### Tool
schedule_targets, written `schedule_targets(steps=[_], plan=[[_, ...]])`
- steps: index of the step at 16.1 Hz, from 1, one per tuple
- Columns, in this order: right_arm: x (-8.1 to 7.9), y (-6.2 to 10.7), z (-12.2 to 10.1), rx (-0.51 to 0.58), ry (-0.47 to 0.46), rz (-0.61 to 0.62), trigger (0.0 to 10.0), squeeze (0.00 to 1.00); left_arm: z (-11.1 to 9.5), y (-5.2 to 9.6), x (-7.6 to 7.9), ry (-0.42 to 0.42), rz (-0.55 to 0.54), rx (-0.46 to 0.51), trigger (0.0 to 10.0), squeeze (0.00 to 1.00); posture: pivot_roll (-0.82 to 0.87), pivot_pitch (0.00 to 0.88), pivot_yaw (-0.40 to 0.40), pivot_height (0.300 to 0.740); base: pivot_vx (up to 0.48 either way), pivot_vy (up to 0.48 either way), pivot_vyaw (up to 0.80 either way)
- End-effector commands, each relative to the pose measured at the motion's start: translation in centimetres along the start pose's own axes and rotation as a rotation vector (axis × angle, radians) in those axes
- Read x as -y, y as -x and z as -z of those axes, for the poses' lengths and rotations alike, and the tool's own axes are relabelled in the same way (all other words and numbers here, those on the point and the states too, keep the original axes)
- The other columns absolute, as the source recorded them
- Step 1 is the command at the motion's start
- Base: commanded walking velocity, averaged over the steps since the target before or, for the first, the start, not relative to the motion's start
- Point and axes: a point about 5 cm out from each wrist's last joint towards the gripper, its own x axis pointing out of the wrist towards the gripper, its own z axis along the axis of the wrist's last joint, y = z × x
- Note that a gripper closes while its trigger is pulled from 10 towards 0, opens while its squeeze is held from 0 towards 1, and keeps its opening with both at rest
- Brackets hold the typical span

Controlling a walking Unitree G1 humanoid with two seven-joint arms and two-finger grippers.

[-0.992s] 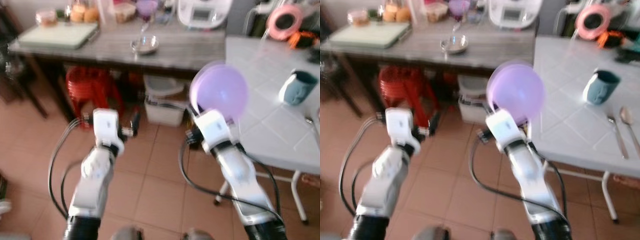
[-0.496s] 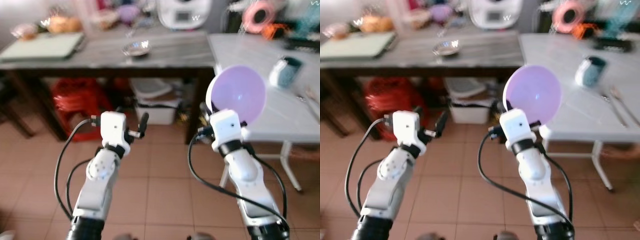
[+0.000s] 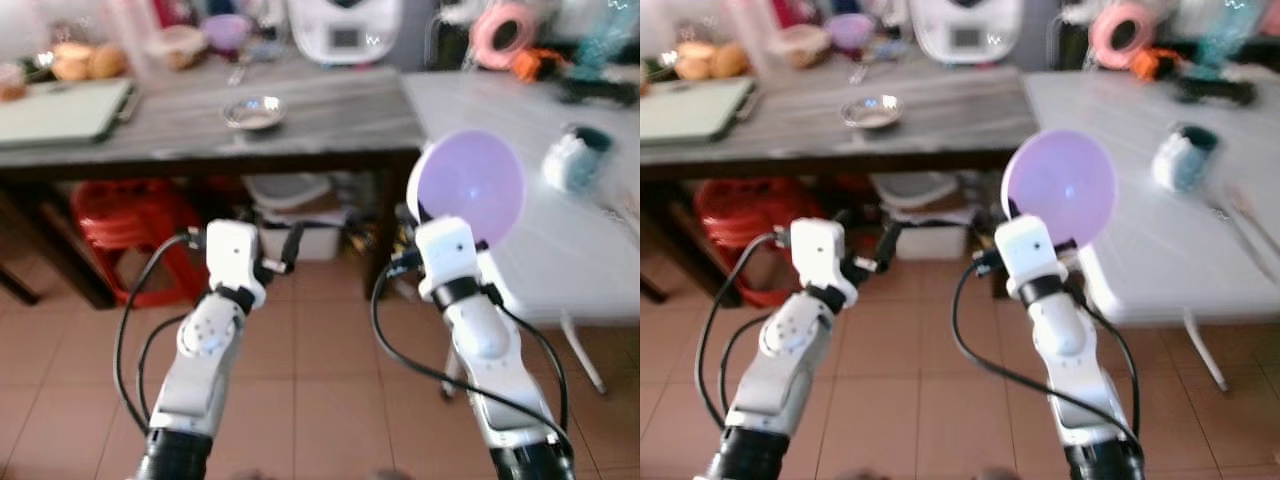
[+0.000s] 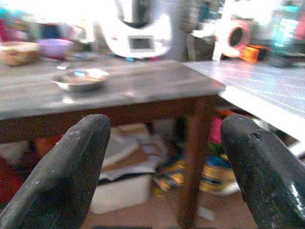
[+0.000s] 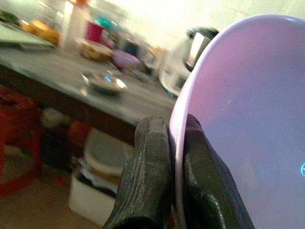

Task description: Setting the table

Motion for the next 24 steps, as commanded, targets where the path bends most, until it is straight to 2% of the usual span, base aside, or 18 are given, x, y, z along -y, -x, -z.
schedule_targets(steps=[1, 5, 11, 15, 21, 24], plan=[[-0.43, -0.39, -0.99, 0.046, -0.016, -0.015, 10.0, 0.00, -0.03, 0.10, -0.70, -0.003, -0.016, -0.005, 10.0, 0.00, -0.06, 0.000, 0.034, 0.740, 0.390, 0.277, 0.00], [-0.63, -0.45, -1.21, 0.065, 0.016, -0.044, 10.0, 0.00, -0.06, -0.02, -0.75, -0.012, -0.023, -0.002, 10.0, 0.00, -0.06, 0.000, 0.034, 0.740, 0.332, 0.347, 0.11], [-0.84, -0.64, -1.42, 0.075, 0.014, -0.055, 10.0, 0.00, -0.23, -0.22, -0.88, -0.030, -0.033, 0.005, 10.0, 0.00, -0.06, 0.000, 0.037, 0.740, 0.331, 0.347, 0.73], [-0.75, -0.71, -1.31, 0.073, 0.015, -0.041, 10.0, 0.00, -0.29, -0.15, -0.52, -0.047, -0.010, 0.015, 10.0, 0.00, -0.06, 0.000, 0.038, 0.740, 0.368, 0.304, 0.00], [-0.73, -1.07, -1.07, 0.060, 0.001, -0.026, 10.0, 0.00, -0.34, 0.03, -0.24, -0.057, 0.023, 0.019, 10.0, 0.00, -0.05, 0.000, 0.040, 0.740, 0.480, 0.000, 0.00], [-0.63, -1.17, -0.96, 0.053, 0.003, -0.017, 10.0, 0.00, -0.35, 0.16, -0.15, -0.053, 0.036, 0.021, 10.0, 0.00, -0.05, 0.000, 0.043, 0.740, 0.480, 0.000, -0.80]])
